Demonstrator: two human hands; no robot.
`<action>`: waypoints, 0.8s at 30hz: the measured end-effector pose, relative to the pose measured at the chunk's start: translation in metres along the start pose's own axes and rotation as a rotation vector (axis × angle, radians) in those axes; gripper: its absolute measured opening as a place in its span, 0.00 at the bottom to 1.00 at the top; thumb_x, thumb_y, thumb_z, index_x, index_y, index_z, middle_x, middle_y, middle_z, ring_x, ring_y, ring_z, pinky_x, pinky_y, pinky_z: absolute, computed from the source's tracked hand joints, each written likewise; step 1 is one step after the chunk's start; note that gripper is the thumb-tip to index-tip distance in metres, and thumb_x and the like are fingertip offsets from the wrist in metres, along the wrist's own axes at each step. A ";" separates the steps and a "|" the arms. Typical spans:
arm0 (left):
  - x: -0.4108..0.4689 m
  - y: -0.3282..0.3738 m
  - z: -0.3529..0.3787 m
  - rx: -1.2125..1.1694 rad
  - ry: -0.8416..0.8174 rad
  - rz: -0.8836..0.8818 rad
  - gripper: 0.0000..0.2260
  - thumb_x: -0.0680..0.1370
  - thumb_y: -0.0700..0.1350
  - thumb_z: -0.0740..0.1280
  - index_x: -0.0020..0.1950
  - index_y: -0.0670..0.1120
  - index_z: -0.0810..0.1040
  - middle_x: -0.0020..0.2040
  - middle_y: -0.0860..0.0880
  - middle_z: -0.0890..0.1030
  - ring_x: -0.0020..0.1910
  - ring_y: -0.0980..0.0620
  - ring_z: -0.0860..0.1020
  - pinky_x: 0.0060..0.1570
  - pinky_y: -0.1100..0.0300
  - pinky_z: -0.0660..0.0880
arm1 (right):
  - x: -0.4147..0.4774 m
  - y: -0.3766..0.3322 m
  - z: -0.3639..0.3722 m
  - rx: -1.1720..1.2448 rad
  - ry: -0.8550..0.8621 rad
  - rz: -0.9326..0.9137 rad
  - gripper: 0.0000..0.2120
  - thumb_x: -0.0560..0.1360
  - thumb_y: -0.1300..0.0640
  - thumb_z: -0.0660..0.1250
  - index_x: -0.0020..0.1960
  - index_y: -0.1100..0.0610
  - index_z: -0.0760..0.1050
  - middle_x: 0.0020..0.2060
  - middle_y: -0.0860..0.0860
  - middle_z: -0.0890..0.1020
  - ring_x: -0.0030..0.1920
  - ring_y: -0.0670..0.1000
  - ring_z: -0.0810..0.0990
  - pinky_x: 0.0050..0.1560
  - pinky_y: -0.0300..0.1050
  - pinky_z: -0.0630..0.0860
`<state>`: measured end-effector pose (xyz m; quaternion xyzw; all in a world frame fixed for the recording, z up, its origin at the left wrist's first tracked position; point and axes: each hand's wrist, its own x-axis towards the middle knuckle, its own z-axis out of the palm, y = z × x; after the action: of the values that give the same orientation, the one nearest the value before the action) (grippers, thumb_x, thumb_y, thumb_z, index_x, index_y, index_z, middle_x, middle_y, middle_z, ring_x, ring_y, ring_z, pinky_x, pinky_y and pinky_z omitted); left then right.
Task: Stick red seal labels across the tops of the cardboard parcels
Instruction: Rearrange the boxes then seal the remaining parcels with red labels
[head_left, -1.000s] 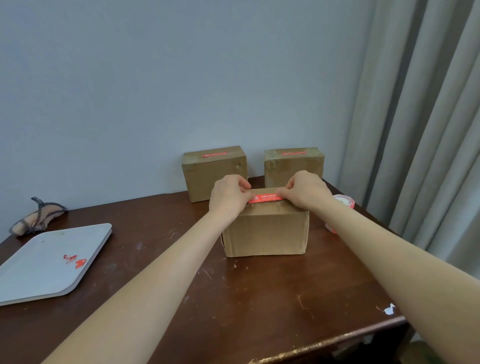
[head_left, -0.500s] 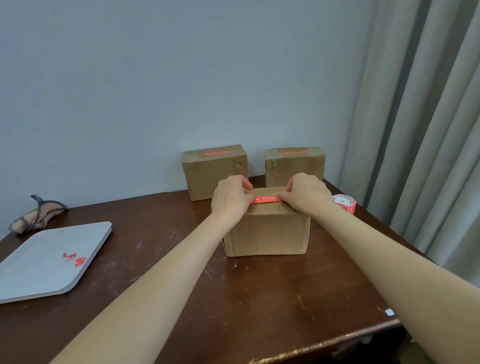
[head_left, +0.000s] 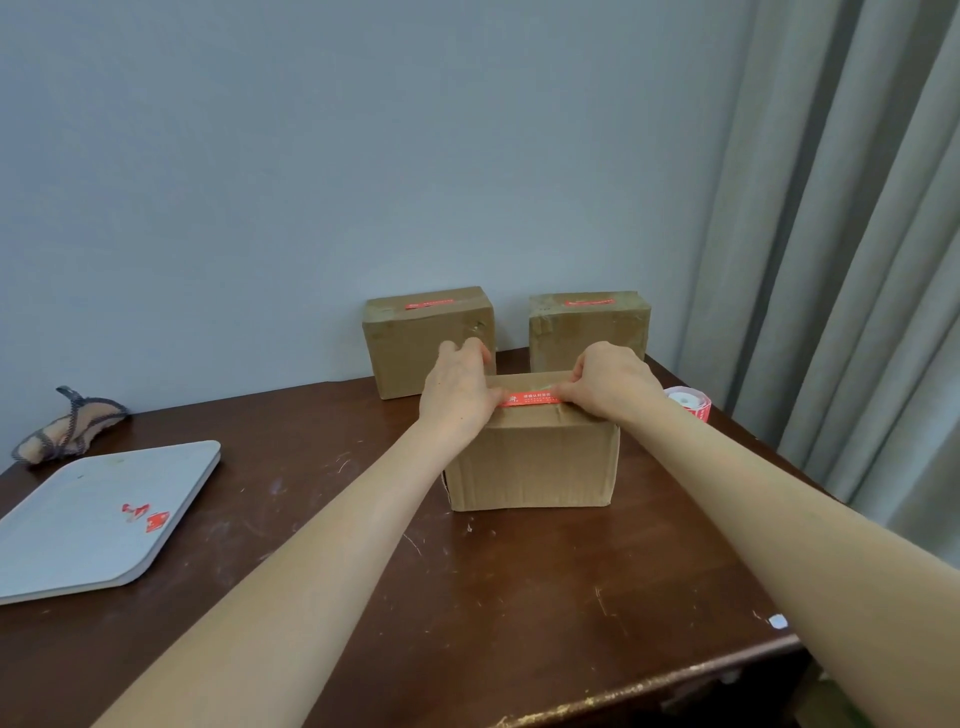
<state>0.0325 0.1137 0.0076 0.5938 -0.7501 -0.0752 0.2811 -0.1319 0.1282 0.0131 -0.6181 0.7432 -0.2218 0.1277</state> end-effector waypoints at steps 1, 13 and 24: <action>-0.002 0.000 0.000 0.018 0.000 0.049 0.16 0.74 0.44 0.70 0.60 0.47 0.72 0.57 0.48 0.70 0.48 0.49 0.74 0.44 0.59 0.71 | 0.000 0.000 -0.001 0.002 0.000 0.002 0.15 0.72 0.45 0.70 0.43 0.58 0.77 0.43 0.54 0.81 0.45 0.57 0.80 0.40 0.46 0.72; -0.031 -0.020 0.009 0.361 -0.062 0.431 0.25 0.80 0.61 0.48 0.74 0.52 0.65 0.74 0.56 0.65 0.73 0.56 0.61 0.69 0.57 0.59 | -0.004 0.001 -0.001 -0.008 0.039 -0.012 0.13 0.73 0.43 0.68 0.49 0.52 0.76 0.51 0.53 0.81 0.52 0.56 0.78 0.45 0.47 0.72; -0.047 -0.028 0.005 0.420 0.037 0.428 0.27 0.77 0.64 0.56 0.74 0.58 0.60 0.70 0.49 0.69 0.68 0.48 0.66 0.66 0.55 0.63 | -0.026 0.009 -0.007 -0.128 0.114 -0.322 0.15 0.79 0.54 0.58 0.64 0.47 0.75 0.61 0.50 0.72 0.62 0.53 0.70 0.59 0.50 0.71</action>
<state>0.0602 0.1488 -0.0245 0.4688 -0.8520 0.1535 0.1754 -0.1375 0.1559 0.0127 -0.7225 0.6533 -0.2262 0.0087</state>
